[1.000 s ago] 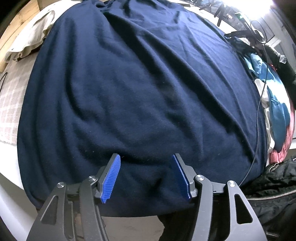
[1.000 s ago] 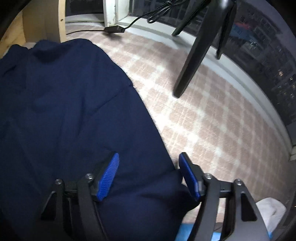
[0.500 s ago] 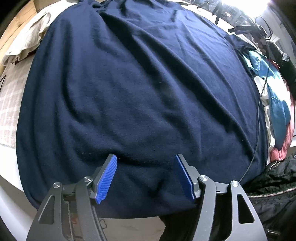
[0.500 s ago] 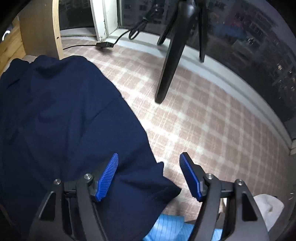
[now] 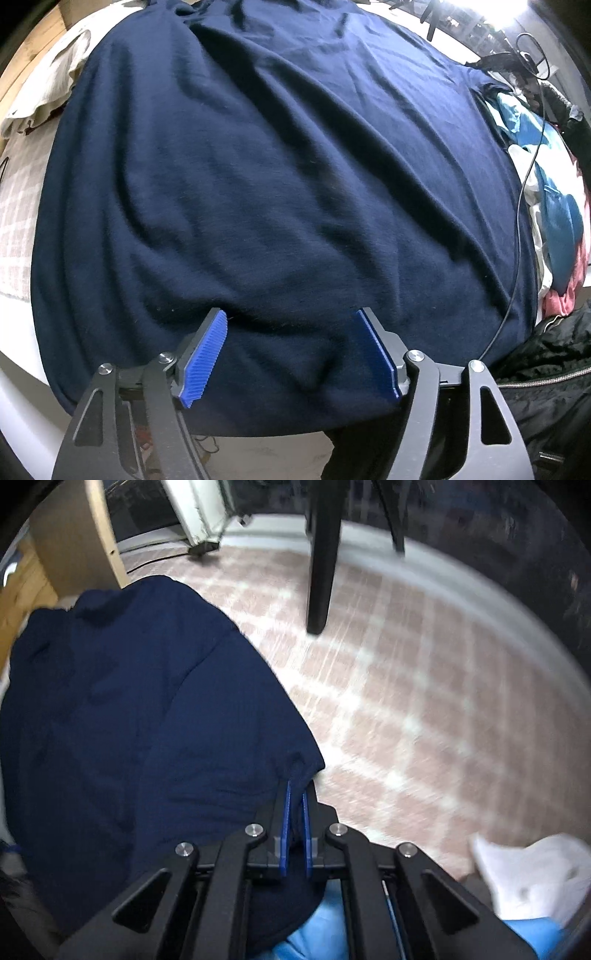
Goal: Fold clothes
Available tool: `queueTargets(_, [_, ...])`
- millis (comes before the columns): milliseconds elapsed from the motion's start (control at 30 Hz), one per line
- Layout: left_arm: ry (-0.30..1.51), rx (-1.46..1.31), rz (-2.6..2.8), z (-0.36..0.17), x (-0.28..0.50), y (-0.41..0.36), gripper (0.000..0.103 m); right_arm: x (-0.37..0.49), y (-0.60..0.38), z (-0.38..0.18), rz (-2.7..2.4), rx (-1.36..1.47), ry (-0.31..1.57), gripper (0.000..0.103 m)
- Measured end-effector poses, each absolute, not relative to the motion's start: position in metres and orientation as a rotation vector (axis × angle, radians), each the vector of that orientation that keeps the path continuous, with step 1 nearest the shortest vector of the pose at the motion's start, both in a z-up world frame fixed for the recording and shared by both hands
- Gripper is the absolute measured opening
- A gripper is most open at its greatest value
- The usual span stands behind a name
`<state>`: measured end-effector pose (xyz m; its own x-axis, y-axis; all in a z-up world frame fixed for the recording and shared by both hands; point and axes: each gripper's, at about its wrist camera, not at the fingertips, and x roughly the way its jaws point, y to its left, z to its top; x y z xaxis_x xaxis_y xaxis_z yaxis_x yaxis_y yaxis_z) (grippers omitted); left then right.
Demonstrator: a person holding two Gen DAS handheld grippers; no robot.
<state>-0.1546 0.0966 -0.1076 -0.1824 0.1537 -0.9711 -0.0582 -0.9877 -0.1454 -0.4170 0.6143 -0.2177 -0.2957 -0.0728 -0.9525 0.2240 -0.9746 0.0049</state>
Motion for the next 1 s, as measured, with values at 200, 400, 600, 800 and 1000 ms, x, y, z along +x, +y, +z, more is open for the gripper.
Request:
queueTargets(200, [-0.114, -1.915, 2.308, -0.109, -0.152, 0.094, 0.073, -0.420, 0.616, -0.217, -2.516, 1.730, 0.492, 0.005])
queueTargets(400, [-0.107, -1.916, 2.306, -0.110, -0.147, 0.092, 0.074, -0.419, 0.591, -0.249, -2.466, 1.792, 0.804, 0.006])
queueTargets(600, [-0.096, -1.911, 2.310, -0.111, -0.144, 0.087, 0.074, -0.410, 0.567, -0.193, -2.574, 1.604, 0.912, 0.049])
queueTargets(800, [-0.106, -1.910, 2.319, -0.112, -0.141, 0.082, 0.075, -0.444, 0.521, -0.166, -2.522, 1.370, 0.702, 0.051])
queueTargets(1000, [-0.102, -1.926, 2.323, -0.108, -0.154, 0.089, 0.075, -0.489, 0.500, -0.220, -2.432, 1.503, 0.636, 0.052])
